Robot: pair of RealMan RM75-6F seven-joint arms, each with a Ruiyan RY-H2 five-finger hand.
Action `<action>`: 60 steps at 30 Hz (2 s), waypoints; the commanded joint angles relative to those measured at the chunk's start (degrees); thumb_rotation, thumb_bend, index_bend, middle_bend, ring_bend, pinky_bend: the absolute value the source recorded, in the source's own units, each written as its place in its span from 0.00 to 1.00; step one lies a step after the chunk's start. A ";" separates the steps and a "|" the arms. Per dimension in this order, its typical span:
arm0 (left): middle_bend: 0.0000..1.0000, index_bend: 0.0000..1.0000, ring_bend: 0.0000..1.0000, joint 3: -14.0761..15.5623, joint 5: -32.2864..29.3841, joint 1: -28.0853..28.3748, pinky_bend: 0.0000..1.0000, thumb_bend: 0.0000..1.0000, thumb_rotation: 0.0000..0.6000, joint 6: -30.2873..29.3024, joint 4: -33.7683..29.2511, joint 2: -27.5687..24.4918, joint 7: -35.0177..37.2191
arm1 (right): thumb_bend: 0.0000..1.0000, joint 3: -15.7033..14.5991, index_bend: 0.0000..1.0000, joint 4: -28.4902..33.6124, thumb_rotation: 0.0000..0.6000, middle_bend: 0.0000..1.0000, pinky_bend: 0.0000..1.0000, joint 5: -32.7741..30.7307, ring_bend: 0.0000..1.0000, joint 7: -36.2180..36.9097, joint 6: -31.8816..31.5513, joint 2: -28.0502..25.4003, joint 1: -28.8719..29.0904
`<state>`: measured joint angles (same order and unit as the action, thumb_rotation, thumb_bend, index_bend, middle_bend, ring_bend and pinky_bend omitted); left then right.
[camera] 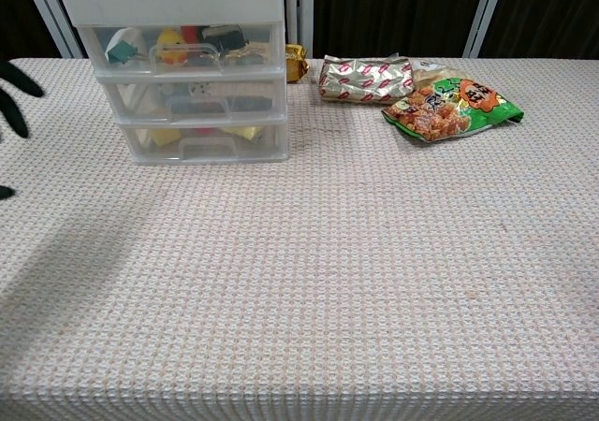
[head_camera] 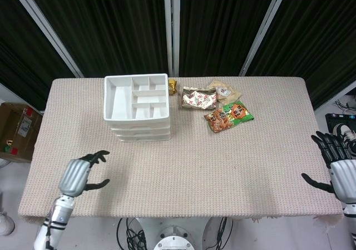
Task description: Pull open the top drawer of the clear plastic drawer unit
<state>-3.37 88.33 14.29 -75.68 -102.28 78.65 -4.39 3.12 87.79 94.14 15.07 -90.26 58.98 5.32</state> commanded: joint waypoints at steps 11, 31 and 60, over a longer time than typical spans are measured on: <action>0.78 0.14 0.89 -10.48 -13.53 11.58 1.00 0.38 1.00 13.34 10.60 20.69 25.73 | 0.08 -0.13 0.00 0.89 1.00 0.06 0.00 -0.82 0.00 -0.87 0.87 -0.34 0.19; 0.80 0.13 0.90 -14.51 -15.33 11.37 1.00 0.39 1.00 8.11 18.58 31.05 39.72 | 0.08 -0.38 0.00 0.79 1.00 0.06 0.00 -1.45 0.00 -1.21 1.04 -0.08 -0.08; 0.81 0.45 0.90 -17.75 -18.95 11.97 1.00 0.45 1.00 13.96 18.51 30.41 53.65 | 0.08 -0.48 0.00 0.32 1.00 0.06 0.00 -2.08 0.00 -1.41 1.78 0.44 -0.09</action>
<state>-21.26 69.24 26.37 -61.59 -83.72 109.07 49.24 2.63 88.10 92.06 13.65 -88.48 59.43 5.23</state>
